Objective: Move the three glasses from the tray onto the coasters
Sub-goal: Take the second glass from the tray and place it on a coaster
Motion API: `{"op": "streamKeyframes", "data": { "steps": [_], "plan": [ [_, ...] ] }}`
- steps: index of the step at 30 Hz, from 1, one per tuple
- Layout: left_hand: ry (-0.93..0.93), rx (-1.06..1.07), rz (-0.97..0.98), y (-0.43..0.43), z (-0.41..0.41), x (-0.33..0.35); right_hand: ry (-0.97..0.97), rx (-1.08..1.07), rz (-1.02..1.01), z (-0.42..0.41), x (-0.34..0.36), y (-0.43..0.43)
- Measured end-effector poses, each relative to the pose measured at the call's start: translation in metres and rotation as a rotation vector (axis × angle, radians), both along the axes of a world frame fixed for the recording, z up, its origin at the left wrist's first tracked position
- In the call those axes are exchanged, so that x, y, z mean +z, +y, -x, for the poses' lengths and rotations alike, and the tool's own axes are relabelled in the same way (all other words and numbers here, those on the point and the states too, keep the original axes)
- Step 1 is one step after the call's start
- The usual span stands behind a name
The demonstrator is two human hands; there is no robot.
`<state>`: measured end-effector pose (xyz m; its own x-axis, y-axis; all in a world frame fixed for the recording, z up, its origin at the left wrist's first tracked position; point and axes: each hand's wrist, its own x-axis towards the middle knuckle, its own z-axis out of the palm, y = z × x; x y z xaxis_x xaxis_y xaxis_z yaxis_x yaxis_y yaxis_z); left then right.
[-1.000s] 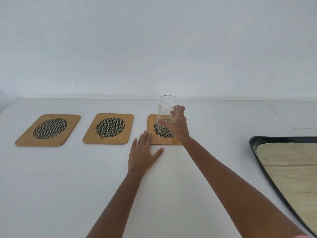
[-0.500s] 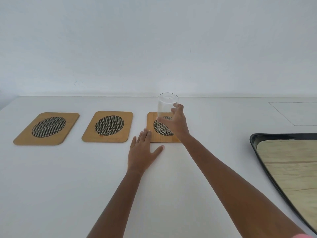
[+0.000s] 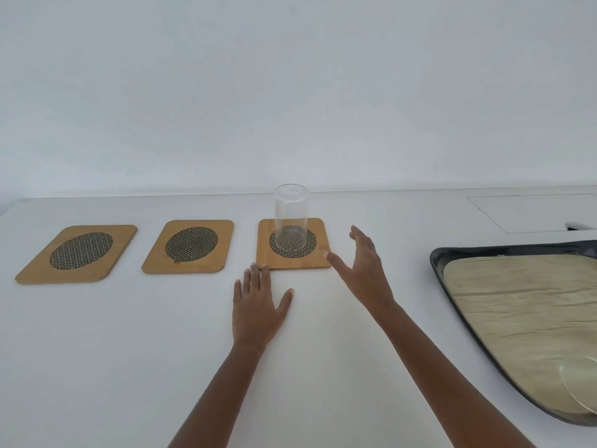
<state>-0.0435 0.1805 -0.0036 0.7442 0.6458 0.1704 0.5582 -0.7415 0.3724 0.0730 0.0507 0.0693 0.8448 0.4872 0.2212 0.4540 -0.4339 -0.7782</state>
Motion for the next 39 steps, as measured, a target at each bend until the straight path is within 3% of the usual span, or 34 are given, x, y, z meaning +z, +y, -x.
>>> {"op": "streamKeyframes", "data": {
  "steps": [4,8,19,30,39],
  "plan": [
    [0.001,-0.001,0.019,-0.029,0.003,0.006,-0.103,-0.035,0.052,0.002,0.012,-0.043],
    [-0.064,-0.055,0.162,-0.067,-0.002,0.016,-0.178,-0.100,0.086,-0.001,0.026,-0.088],
    [-0.203,-0.504,0.197,-0.201,-0.054,0.054,-0.198,-0.271,0.214,-0.016,0.037,-0.209],
    [-0.055,-0.803,0.143,-0.302,-0.097,0.067,-0.117,-0.437,0.290,-0.034,0.034,-0.301],
    [0.087,-0.916,0.016,-0.345,-0.121,0.080,0.073,-0.540,0.258,-0.046,0.024,-0.351]
  ]
}}
